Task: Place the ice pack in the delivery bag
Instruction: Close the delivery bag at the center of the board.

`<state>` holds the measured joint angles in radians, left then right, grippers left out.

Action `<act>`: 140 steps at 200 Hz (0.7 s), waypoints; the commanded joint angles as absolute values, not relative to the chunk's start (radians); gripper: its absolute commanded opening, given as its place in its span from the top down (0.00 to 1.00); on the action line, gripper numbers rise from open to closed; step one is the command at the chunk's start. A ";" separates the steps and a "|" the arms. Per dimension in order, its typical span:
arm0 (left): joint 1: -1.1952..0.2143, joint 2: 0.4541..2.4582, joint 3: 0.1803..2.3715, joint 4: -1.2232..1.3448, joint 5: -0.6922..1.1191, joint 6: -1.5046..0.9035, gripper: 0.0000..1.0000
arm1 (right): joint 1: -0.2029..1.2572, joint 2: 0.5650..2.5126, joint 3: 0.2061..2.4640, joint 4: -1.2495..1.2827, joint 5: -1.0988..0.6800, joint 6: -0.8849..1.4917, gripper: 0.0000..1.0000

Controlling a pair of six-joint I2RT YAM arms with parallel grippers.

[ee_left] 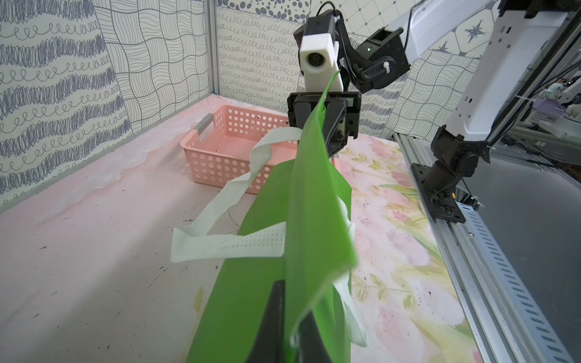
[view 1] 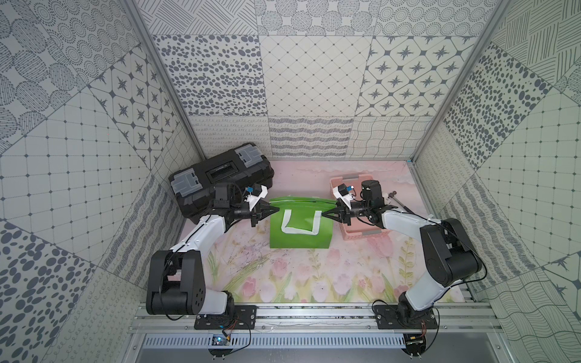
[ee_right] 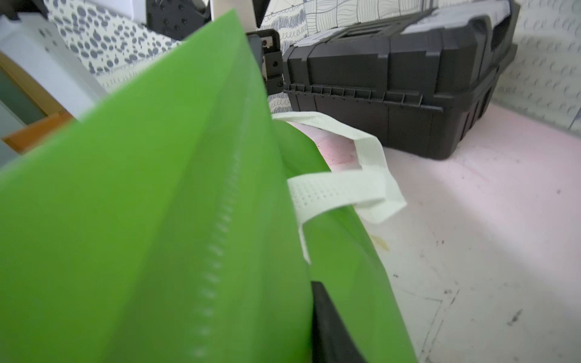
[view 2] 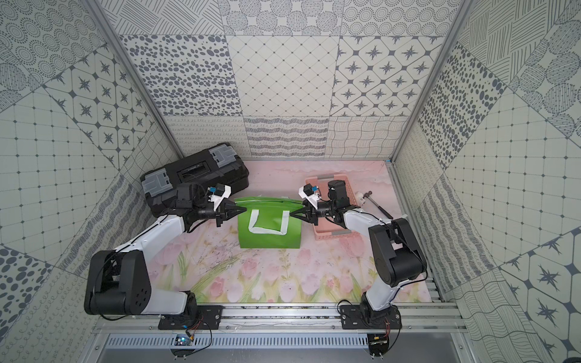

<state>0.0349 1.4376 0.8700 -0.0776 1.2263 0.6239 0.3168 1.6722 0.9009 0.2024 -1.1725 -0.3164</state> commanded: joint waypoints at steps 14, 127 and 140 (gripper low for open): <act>0.065 1.418 0.871 -0.164 1.288 0.630 1.00 | 0.314 1.641 0.897 0.201 -1.130 -0.312 1.00; 0.081 1.102 0.888 -0.045 1.099 0.183 0.28 | 0.328 1.566 0.961 0.057 -1.024 -0.482 1.00; 0.052 1.065 0.941 -0.046 0.999 0.089 0.22 | 0.328 1.559 0.962 0.054 -1.023 -0.481 1.00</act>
<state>0.0822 1.1778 0.8734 -0.1658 1.1908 0.4511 0.3325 1.6035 0.9257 0.0662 -1.0603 -0.4423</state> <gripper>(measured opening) 0.748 0.063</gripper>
